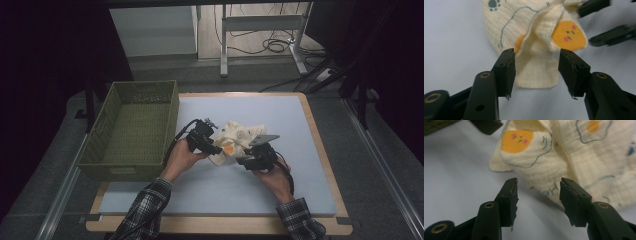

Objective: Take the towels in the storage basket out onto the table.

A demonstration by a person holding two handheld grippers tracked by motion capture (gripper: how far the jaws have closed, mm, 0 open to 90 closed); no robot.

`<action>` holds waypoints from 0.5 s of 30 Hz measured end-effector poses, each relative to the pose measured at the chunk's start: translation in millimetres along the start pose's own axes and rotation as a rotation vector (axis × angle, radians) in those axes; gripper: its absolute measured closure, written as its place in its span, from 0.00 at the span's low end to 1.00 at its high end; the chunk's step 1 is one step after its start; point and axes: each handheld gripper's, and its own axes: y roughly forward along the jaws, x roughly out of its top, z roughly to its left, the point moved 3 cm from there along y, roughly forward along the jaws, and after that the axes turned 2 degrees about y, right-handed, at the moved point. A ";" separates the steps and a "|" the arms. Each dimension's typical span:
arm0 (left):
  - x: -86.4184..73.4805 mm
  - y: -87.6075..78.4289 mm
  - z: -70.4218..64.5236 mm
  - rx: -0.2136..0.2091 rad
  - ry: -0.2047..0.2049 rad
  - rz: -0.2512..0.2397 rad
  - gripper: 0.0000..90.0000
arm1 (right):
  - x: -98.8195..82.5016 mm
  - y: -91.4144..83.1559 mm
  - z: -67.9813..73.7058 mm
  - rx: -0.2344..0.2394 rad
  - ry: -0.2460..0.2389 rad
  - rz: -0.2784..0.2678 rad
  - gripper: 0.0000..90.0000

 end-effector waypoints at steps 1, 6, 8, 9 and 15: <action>-1.2 1.3 -0.8 0.014 0.001 0.005 0.51 | 0.5 4.5 -0.3 -0.006 -0.006 0.009 0.55; -5.4 5.6 -4.5 0.028 -0.003 -0.001 0.50 | 1.7 12.1 -6.4 -0.056 0.007 0.016 0.97; -6.8 8.2 -6.9 0.033 0.000 -0.003 0.50 | 3.6 2.1 -7.5 -0.062 0.004 0.005 0.97; -7.5 9.6 -7.6 0.035 0.003 0.000 0.48 | 4.6 -5.1 -7.6 -0.064 0.001 0.002 0.97; -13.1 15.5 -13.0 0.045 0.012 -0.010 0.48 | 7.2 -63.1 -14.3 -0.109 -0.040 -0.004 0.97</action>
